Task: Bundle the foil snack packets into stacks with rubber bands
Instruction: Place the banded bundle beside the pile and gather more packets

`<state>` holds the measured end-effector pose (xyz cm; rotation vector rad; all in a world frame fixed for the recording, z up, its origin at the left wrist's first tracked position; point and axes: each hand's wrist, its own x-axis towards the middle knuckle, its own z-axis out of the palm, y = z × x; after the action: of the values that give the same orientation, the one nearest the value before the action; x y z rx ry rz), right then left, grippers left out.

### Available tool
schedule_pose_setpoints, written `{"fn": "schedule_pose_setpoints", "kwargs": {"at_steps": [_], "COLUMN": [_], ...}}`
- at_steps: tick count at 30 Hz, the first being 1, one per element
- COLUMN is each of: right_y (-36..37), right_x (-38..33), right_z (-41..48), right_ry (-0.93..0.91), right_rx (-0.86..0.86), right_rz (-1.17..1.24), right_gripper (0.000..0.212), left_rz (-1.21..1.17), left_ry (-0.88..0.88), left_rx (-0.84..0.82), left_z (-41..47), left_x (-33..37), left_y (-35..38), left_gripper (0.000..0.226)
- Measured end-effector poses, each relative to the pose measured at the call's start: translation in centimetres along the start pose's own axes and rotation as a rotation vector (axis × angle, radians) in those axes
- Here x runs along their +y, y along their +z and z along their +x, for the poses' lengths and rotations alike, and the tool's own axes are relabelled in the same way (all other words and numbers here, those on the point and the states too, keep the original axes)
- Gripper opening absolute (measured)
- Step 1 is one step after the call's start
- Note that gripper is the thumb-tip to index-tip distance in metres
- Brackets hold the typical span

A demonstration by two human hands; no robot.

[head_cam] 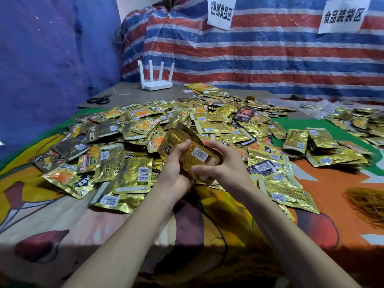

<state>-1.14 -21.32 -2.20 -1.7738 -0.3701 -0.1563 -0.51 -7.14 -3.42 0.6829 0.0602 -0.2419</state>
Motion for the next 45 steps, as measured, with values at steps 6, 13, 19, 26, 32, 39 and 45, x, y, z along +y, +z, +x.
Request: {"fn": "schedule_pose_setpoints", "kwargs": {"at_steps": [6, 13, 19, 26, 32, 39, 45], "right_y": [-1.9, -4.5, -4.7, -5.1, -5.8, -5.6, -5.9], "right_x": [-1.0, -1.4, -1.6, -1.2, -1.0, -0.5, 0.0], "right_z": [0.7, 1.0, 0.6, 0.6, 0.2, -0.5, -1.3], "right_ry": [-0.029, -0.02, -0.012, 0.034, 0.105, 0.17, 0.18], "right_rx": [-0.062, -0.031, -0.053, -0.035, -0.053, 0.056, -0.044], "right_rz": [-0.024, -0.052, 0.014, 0.171, 0.22, 0.109, 0.039], "right_gripper": [0.07, 0.055, 0.046, 0.046, 0.04, 0.032, 0.033], "left_rz": [0.193, 0.342, 0.357, 0.234, 0.238, 0.335, 0.645], "left_ry": [0.056, 0.026, 0.047, 0.104, 0.077, 0.185, 0.401], "left_rx": [-0.053, -0.079, -0.099, -0.136, -0.169, -0.163, 0.066], "left_z": [-0.4, -0.7, -0.8, -0.8, -0.9, -0.2, 0.4], "left_x": [0.4, 0.1, -0.3, 0.5, 0.6, 1.0, -0.8], "left_y": [0.1, 0.3, 0.4, 0.2, 0.2, -0.1, 0.3], "left_gripper": [0.034, 0.025, 0.028, 0.05, 0.057, 0.043, 0.012]}}
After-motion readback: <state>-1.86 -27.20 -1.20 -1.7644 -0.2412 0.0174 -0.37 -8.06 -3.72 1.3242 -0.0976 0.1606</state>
